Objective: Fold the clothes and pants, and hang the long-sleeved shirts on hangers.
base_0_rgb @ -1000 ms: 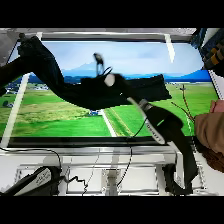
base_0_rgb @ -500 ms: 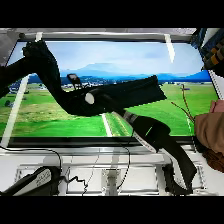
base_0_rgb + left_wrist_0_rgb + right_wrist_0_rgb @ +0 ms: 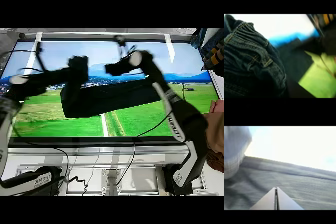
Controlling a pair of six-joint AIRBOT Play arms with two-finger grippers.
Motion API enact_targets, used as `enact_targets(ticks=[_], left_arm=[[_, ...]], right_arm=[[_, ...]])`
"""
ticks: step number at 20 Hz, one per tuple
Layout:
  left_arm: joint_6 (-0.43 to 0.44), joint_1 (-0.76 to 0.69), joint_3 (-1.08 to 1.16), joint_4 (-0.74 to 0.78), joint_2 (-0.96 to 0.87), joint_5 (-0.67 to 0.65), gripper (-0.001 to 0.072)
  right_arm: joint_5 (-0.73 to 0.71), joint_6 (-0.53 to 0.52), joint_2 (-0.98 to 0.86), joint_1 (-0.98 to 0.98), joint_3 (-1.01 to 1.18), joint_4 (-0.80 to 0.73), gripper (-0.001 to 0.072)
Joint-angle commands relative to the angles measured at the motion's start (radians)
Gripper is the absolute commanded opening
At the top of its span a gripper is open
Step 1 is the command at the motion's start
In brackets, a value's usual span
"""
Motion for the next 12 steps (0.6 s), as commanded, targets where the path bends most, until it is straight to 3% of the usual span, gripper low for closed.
enact_targets(ticks=[1, 2, 6, 10, 12], left_arm=[[-0.074, -0.144, 0.000, 0.002, -0.104, -0.007, 0.0552], [-0.116, -0.156, 0.000, 0.003, -0.116, -0.033, 0.0706], [-0.171, -0.098, 0.000, 0.140, -0.086, -0.093, 0.0688], [-0.425, 0.130, 0.000, 0.443, -0.011, -0.139, 0.0688], [-0.475, 0.295, -0.001, 0.554, 0.014, -0.213, 0.0688]], right_arm=[[0.119, 0.001, 0.047, -0.141, 0.000, -0.003, 0.0020], [0.146, 0.001, 0.048, -0.164, 0.000, -0.004, 0.0021], [0.171, 0.000, 0.047, -0.212, 0.000, -0.005, 0.0021], [0.167, -0.011, 0.047, -0.216, 0.000, -0.005, 0.0021], [0.163, -0.015, 0.047, -0.216, 0.000, -0.005, 0.0021]])
